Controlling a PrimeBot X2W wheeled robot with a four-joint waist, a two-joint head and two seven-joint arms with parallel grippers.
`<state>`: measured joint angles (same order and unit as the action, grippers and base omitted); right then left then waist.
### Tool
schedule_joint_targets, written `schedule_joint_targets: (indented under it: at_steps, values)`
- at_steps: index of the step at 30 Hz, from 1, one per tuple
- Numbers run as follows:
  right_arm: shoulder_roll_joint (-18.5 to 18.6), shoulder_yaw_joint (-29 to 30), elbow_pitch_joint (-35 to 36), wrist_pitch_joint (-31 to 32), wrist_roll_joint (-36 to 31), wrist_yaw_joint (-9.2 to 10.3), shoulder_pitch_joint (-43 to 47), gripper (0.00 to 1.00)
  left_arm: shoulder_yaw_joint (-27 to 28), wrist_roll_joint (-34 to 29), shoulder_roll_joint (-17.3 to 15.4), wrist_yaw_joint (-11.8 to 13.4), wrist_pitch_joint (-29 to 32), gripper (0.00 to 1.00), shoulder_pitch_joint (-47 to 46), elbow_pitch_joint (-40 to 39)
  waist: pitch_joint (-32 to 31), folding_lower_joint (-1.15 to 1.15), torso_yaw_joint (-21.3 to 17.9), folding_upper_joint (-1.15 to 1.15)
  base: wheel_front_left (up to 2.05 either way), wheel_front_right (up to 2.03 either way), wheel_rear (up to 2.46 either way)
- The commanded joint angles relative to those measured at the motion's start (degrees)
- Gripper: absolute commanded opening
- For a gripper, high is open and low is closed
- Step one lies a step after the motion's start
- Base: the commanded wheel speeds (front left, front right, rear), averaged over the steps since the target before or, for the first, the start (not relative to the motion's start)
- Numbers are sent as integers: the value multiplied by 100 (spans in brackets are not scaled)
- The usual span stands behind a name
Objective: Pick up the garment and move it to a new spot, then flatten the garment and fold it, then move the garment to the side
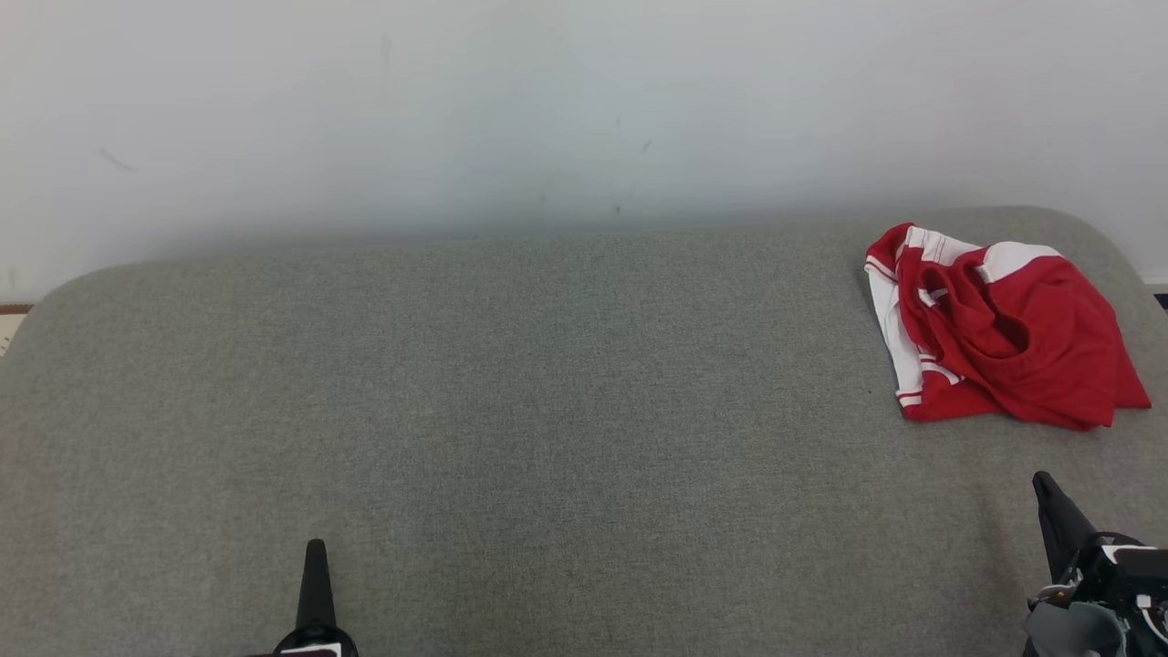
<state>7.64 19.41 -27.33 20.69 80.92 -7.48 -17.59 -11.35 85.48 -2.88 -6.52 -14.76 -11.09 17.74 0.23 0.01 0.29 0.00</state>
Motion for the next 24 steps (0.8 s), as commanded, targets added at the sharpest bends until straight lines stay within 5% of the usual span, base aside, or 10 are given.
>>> schedule_joint_targets:
  at_steps: [1,24]
  values:
    - [40,48,-11,56,107,-2,-82,0,-22,122,-7,-39,-32,0,-95,19,3,0,-1,0,0,0,0]
    - [72,438,-195,490,964,-2,-245,0,-237,1103,0,-109,-27,0,-275,240,57,-1,-24,0,0,0,0]
